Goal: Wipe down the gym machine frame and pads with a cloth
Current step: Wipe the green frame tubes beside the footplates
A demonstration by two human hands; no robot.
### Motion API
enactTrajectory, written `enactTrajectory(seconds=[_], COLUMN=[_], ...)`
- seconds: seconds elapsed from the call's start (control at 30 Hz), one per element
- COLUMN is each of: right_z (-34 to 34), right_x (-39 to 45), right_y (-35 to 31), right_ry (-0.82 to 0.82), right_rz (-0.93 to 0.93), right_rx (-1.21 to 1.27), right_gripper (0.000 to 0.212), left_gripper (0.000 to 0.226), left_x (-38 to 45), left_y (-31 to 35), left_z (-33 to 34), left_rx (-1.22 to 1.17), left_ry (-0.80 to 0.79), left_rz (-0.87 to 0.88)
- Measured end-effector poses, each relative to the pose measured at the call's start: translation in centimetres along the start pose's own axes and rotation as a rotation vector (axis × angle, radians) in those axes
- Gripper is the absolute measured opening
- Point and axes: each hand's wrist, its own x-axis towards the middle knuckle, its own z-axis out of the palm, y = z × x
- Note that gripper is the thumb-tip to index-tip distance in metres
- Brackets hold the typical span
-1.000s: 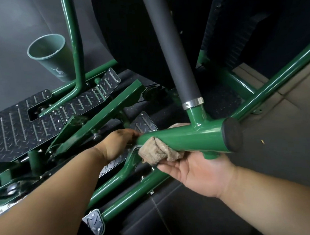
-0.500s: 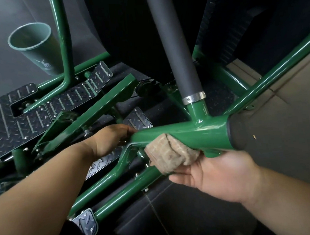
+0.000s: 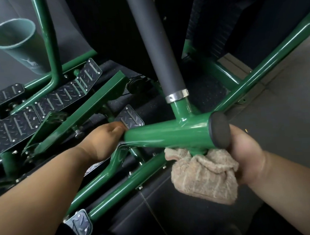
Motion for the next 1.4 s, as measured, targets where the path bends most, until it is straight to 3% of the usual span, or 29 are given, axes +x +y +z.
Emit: enactTrajectory(seconds=[0.1, 0.2, 0.3, 0.4, 0.53, 0.63, 0.8, 0.93, 1.1, 1.23, 1.33, 1.4], right_z=[-0.7, -2.5, -3.0, -2.5, -0.7, -0.1, 1.4, 1.8, 0.7, -0.6, 0.1, 1.6], right_x=[0.0, -0.4, -0.6, -1.0, -0.3, -0.7, -1.3, -1.8, -2.7, -3.4, -3.3, -3.0], right_y=[-0.1, 0.2, 0.7, 0.3, 1.8, 2.7, 2.0, 0.9, -1.6, -1.5, -0.7, 0.0], right_ry=[-0.073, 0.036, 0.034, -0.021, -0.123, -0.034, 0.050, 0.013, -0.011, 0.035, -0.086, -0.007], right_rz=[0.016, 0.077, 0.088, 0.023, 0.018, 0.023, -0.055, -0.016, 0.040, 0.044, 0.007, -0.021], right_rx=[-0.014, -0.185, -0.285, -0.293, -0.335, -0.315, -0.371, -0.450, -0.332, -0.496, -0.468, -0.530], right_gripper=[0.065, 0.052, 0.051, 0.036, 0.030, 0.024, 0.037, 0.026, 0.062, 0.055, 0.035, 0.031], left_gripper=[0.038, 0.041, 0.045, 0.042, 0.029, 0.014, 0.011, 0.004, 0.008, 0.008, 0.007, 0.016], left_x=[0.1, 0.5, 0.7, 1.4, 2.0, 2.3, 2.6, 2.8, 3.0, 3.0, 3.0, 3.0], left_y=[0.0, 0.1, 0.3, -0.3, -1.2, -1.7, -2.0, -2.4, -2.7, -2.9, -2.9, -2.9], left_z=[0.1, 0.1, 0.0, 0.3, 0.6, 0.6, 1.0, 1.1, 1.2, 1.1, 1.1, 1.1], left_rx=[-0.012, 0.014, 0.123, 0.264, 0.337, 0.354, 0.361, 0.401, 0.458, 0.459, 0.463, 0.467], left_ry=[0.009, 0.009, -0.002, 0.003, -0.022, -0.035, 0.029, 0.063, 0.095, 0.100, 0.111, 0.107], left_rz=[0.012, 0.008, 0.062, 0.155, 0.226, 0.301, 0.403, 0.464, 0.530, 0.543, 0.526, 0.505])
